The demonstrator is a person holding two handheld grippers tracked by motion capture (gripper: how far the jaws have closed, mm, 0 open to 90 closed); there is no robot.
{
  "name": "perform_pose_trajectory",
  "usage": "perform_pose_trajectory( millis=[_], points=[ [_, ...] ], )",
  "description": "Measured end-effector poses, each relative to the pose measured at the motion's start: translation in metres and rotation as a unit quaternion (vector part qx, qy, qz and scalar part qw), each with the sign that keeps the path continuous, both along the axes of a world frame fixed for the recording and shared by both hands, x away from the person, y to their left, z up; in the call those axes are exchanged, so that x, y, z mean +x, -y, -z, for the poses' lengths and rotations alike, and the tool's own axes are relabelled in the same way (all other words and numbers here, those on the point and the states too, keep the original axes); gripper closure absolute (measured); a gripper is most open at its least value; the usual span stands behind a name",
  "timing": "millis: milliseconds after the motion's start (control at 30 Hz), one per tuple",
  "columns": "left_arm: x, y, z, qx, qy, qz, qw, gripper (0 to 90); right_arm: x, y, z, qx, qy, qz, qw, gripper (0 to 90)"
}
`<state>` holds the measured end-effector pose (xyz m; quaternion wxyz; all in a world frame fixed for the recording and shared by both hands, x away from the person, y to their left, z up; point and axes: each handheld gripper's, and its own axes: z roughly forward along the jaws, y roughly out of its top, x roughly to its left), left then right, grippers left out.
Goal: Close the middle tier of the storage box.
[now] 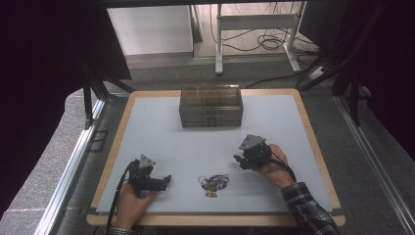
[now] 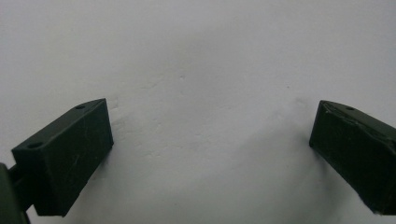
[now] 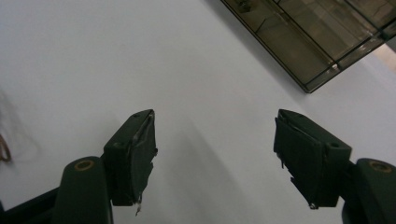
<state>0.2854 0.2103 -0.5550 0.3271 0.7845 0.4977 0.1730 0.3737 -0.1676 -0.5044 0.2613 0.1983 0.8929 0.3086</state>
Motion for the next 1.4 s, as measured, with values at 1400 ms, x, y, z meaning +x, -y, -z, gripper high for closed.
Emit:
perform_pose_trajectory(
  millis=[1400],
  points=[
    [0.000,0.000,0.000,0.000,0.000,0.000,1.0000,0.0,0.009,-0.031,0.002,-0.080,0.080,-0.010,0.9935,35.4]
  ],
)
